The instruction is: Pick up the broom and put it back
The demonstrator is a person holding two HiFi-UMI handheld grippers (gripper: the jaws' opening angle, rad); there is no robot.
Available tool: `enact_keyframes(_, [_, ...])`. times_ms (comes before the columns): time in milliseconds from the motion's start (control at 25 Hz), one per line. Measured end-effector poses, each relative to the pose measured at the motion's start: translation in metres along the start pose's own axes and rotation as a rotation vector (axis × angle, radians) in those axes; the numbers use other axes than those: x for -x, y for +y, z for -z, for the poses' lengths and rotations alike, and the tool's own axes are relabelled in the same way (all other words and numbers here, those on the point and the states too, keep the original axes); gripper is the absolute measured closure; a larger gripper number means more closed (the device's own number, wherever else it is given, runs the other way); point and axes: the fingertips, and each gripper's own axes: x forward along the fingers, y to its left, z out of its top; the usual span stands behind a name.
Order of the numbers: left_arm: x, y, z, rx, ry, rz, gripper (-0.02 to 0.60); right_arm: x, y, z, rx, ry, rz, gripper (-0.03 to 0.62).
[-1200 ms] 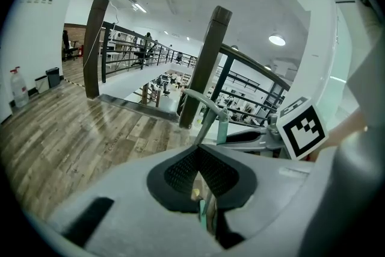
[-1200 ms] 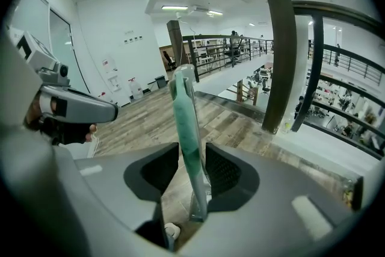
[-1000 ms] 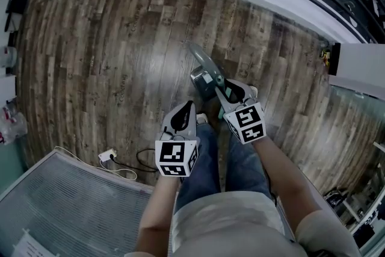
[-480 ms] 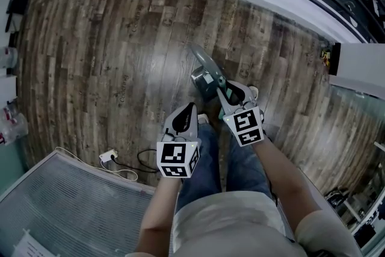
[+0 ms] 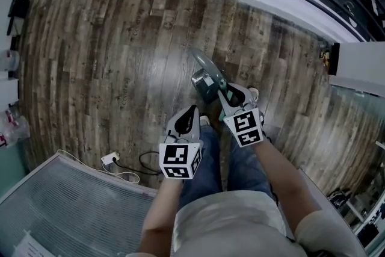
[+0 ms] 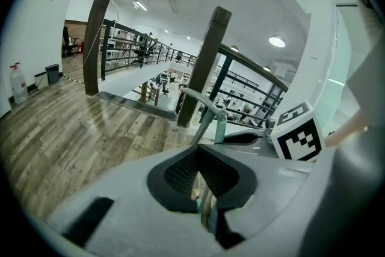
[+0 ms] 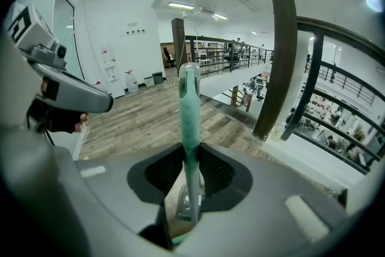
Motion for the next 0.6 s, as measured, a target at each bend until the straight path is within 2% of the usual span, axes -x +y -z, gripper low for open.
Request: enact_keyframes(600, [0.0102, -0.0052, 0.0000, -0.007, -0.010, 0.000, 0.574, 0.0079, 0.0048, 0.0033, 0.008, 0.001, -0.006, 0.499])
